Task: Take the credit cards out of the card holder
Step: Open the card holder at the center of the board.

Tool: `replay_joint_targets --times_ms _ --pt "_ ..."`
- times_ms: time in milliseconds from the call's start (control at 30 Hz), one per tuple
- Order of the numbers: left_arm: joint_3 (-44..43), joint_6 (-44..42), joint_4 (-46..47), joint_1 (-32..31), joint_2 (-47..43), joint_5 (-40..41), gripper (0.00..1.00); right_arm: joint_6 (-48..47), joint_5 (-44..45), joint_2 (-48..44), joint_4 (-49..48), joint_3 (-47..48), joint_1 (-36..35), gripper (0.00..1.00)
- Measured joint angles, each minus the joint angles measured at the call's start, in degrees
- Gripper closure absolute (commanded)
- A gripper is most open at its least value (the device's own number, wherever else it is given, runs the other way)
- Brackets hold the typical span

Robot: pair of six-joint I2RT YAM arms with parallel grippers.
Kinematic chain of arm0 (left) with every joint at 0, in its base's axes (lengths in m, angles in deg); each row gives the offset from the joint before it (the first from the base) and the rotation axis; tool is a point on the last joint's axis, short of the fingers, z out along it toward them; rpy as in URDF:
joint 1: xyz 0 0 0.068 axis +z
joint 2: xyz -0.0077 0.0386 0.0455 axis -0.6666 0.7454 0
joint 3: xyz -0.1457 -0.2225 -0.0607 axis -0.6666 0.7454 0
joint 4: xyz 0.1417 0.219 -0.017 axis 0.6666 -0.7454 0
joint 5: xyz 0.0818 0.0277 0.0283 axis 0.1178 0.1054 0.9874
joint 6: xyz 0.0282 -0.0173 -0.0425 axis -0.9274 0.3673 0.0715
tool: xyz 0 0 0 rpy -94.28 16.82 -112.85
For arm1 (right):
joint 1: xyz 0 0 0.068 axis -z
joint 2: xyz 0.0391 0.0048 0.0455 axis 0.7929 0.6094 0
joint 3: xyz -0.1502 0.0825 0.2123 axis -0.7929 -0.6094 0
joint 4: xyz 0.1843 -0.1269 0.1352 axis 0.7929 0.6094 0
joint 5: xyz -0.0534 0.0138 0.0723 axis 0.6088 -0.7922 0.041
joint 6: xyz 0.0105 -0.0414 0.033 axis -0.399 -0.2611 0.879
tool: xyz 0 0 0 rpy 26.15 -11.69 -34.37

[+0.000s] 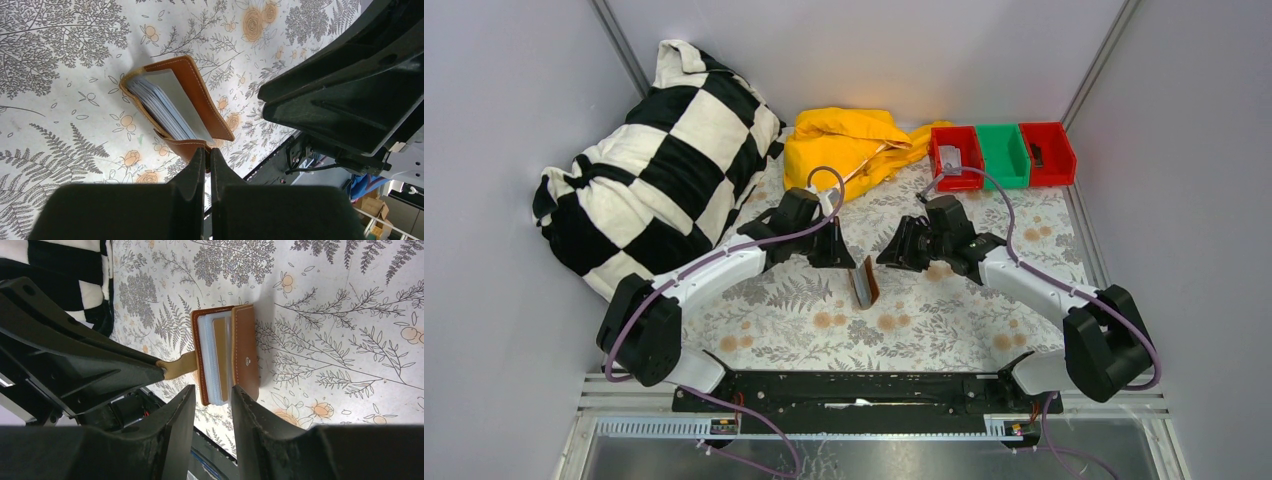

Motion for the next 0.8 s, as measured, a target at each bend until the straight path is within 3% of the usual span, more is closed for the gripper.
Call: replay_joint_targets --times_ms 800 --pt "-1.38 -2.73 -3.02 2.58 0.44 0.37 1.0 -0.35 -5.53 7.8 -7.96 1.64 -6.56 0.68"
